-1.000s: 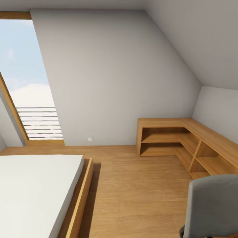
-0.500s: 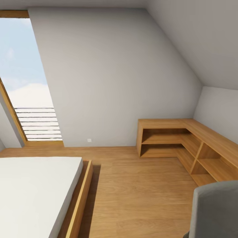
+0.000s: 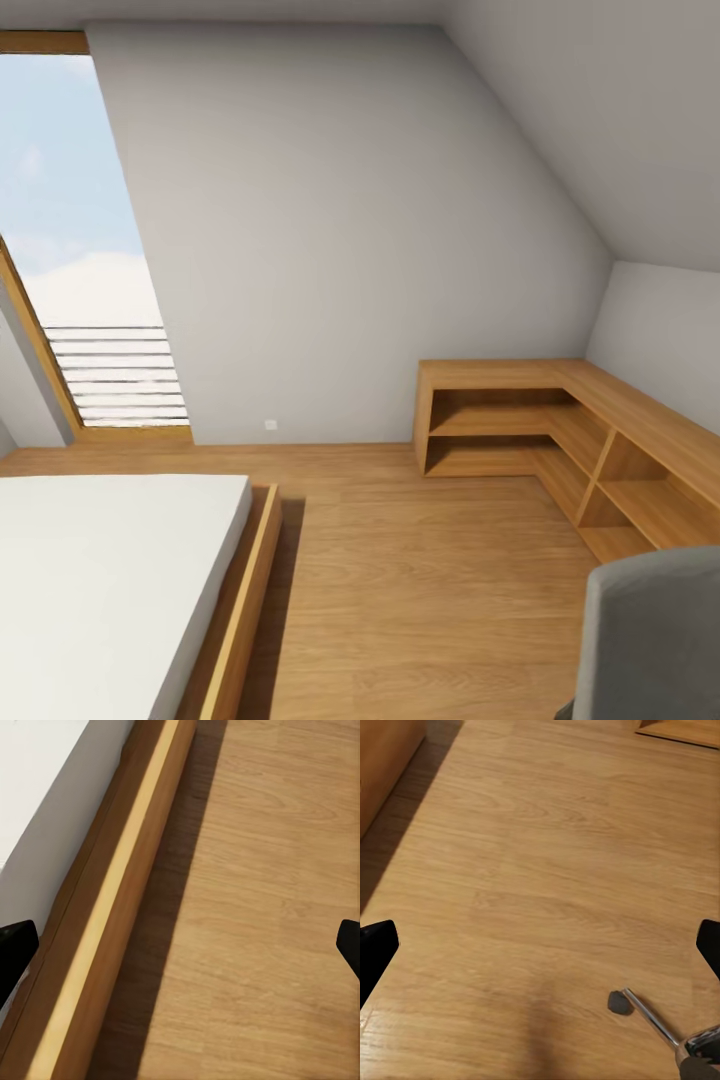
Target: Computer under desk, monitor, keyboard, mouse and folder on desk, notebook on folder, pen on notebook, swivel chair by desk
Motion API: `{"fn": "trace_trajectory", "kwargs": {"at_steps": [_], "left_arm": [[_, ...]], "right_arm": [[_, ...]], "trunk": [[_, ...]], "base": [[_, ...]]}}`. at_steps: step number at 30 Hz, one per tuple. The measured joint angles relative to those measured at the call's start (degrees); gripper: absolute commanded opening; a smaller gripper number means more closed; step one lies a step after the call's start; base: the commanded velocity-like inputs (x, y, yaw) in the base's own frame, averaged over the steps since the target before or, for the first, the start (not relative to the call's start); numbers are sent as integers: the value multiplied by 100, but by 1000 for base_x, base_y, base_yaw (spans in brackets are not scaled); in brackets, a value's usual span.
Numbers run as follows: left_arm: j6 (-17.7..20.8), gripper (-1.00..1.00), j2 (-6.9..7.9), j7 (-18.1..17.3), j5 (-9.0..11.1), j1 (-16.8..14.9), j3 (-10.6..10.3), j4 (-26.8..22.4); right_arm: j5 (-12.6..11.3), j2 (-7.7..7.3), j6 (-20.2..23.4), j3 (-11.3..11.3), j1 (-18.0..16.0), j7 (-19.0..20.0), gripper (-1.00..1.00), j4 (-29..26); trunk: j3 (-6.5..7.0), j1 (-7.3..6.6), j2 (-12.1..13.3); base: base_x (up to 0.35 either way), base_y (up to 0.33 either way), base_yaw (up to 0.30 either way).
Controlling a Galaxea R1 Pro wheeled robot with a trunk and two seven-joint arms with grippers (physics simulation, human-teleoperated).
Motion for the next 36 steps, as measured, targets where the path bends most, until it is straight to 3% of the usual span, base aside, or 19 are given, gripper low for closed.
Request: {"fn": "trace_trajectory", "kwargs": {"at_steps": [36], "left_arm": [[2, 100, 0, 0, 0, 0, -6, 0]], "right_arm": [[-8, -63, -2, -8, 0, -2, 100, 1]], "trunk": [[0, 0, 0]], "base": [[-10, 23, 0]]}}
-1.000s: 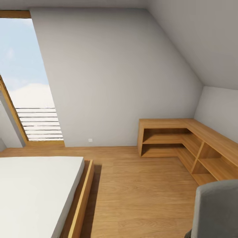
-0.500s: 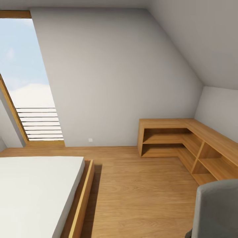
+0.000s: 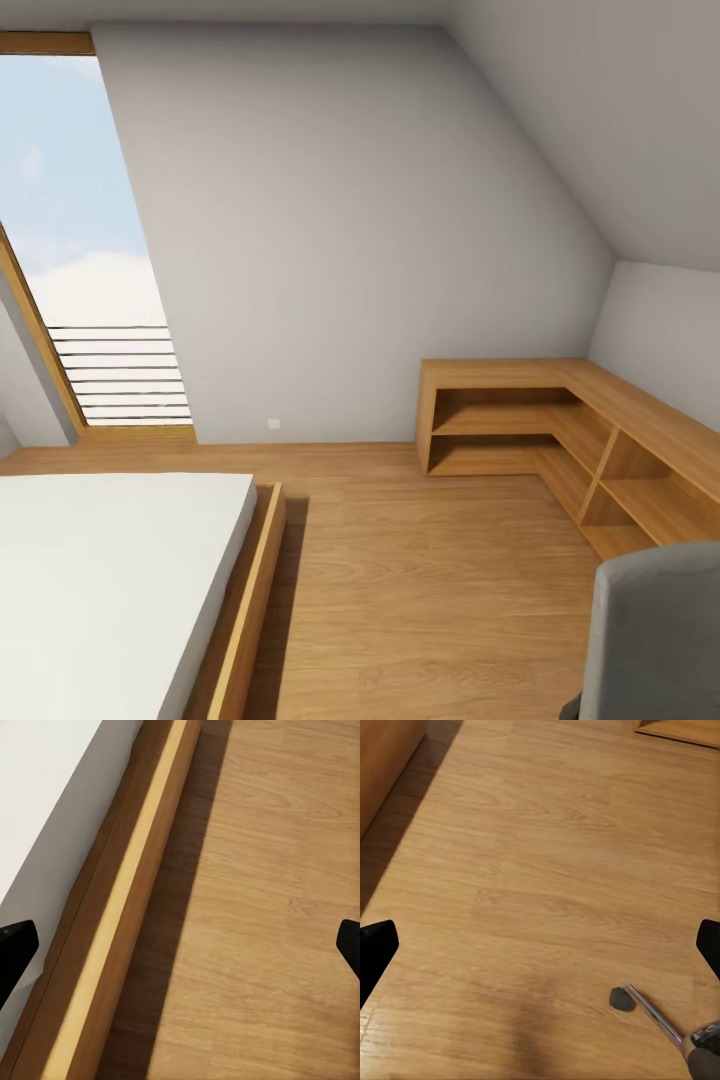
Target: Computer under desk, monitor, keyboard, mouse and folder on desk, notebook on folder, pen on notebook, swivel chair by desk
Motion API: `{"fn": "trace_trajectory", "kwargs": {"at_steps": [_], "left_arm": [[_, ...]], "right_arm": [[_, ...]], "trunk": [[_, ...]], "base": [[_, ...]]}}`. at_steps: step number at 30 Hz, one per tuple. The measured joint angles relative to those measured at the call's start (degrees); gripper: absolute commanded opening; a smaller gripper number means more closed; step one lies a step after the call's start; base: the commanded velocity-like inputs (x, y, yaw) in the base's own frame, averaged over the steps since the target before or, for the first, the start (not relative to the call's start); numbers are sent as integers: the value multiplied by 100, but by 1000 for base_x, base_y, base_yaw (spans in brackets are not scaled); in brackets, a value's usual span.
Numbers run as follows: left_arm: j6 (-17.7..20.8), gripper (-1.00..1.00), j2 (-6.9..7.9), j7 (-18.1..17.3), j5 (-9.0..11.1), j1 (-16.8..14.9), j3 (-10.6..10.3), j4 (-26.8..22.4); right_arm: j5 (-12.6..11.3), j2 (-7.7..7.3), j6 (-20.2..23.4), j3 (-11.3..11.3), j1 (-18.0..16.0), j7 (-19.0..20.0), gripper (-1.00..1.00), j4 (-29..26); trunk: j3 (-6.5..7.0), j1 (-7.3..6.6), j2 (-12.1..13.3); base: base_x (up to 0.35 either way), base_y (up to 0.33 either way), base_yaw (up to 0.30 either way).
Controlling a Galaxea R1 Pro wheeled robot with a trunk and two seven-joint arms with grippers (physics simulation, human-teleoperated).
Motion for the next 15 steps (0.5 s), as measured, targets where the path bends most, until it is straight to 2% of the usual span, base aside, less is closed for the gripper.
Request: {"fn": "trace_trajectory", "kwargs": {"at_steps": [9, 15], "left_arm": [[0, 100, 0, 0, 0, 0, 0, 0], [0, 100, 0, 0, 0, 1, 3, -1]], "right_arm": [[-3, 1, -2, 6, 0, 3, 100, -16], [-1, 7, -4, -2, 0, 3, 100, -23]], "trunk": [[0, 0, 0], [-7, 0, 1]], "base": [[0, 0, 0], [0, 0, 67]]}}
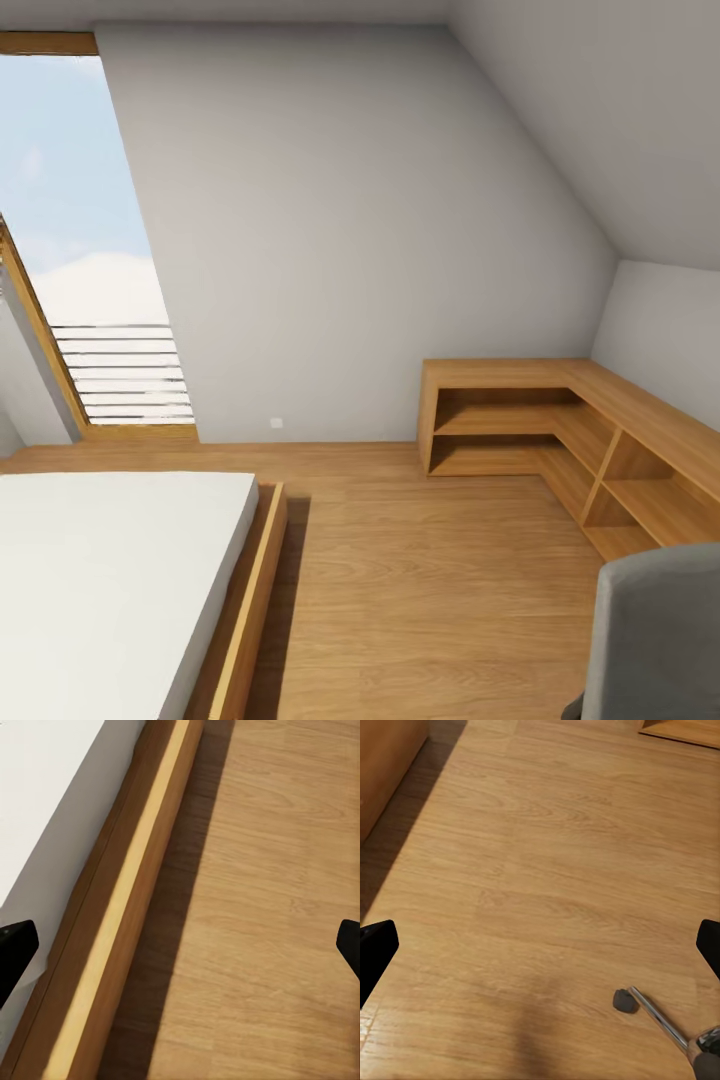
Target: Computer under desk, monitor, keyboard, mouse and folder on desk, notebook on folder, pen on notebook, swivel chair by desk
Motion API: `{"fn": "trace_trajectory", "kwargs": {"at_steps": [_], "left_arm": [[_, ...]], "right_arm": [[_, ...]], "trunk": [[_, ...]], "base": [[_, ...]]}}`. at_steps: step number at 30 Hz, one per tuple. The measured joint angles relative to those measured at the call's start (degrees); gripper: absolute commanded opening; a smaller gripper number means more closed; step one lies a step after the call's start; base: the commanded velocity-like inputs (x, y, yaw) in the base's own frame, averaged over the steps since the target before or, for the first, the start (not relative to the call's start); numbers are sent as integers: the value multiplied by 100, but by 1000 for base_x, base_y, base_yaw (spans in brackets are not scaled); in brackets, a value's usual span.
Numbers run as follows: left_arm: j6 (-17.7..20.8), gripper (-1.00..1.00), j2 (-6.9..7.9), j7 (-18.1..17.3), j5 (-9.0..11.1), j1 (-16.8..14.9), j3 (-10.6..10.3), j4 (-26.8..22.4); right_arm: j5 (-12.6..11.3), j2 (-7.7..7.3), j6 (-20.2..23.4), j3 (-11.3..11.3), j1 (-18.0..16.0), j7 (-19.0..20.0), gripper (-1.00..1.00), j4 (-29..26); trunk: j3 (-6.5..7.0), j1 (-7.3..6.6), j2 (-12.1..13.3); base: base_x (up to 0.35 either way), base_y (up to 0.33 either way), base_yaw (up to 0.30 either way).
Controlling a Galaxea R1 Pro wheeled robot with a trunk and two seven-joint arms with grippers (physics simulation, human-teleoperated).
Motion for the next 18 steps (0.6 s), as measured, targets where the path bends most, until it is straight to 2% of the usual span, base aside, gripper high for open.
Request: {"fn": "trace_trajectory", "kwargs": {"at_steps": [18], "left_arm": [[0, 100, 0, 0, 0, 0, 3, 1]], "right_arm": [[0, -1, 5, -8, 1, 1, 100, -1]], "trunk": [[-10, 0, 1]], "base": [[0, 0, 23]]}}
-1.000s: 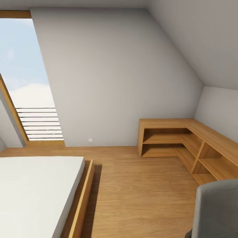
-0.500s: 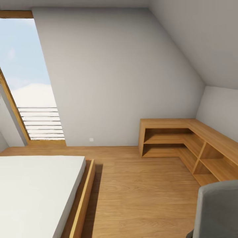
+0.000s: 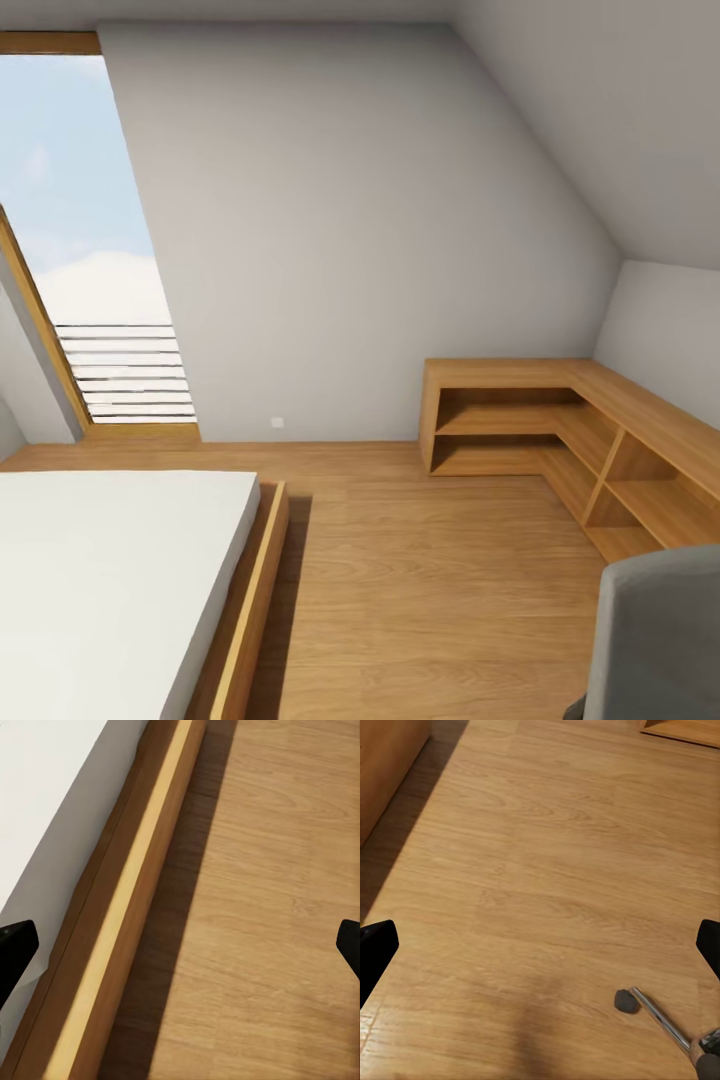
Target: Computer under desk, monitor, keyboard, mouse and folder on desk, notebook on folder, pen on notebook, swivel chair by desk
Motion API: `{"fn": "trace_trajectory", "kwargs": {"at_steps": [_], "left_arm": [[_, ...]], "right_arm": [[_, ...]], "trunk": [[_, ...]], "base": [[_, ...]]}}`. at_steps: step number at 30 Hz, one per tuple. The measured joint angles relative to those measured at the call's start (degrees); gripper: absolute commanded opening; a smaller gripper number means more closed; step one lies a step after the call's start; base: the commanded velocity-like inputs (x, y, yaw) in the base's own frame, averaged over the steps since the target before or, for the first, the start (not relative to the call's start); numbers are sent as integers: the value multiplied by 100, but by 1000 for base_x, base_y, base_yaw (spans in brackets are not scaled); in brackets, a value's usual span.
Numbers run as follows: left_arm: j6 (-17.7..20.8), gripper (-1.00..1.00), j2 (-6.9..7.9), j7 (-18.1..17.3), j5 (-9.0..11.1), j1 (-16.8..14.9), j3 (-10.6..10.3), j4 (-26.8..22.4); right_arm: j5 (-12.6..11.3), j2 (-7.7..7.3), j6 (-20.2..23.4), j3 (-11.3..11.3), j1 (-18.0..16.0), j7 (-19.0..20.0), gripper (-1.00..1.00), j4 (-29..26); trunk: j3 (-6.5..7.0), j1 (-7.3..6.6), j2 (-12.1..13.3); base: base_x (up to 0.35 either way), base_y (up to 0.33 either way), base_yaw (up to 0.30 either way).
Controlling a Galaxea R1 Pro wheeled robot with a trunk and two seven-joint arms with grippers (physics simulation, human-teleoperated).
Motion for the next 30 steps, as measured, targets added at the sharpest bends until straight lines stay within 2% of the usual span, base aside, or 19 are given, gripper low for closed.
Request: {"fn": "trace_trajectory", "kwargs": {"at_steps": [30], "left_arm": [[0, 100, 0, 0, 0, 1, 0, 1]], "right_arm": [[0, 2, -8, 5, 1, 1, 100, -9]], "trunk": [[-32, 0, 3]], "base": [[0, 0, 30]]}}
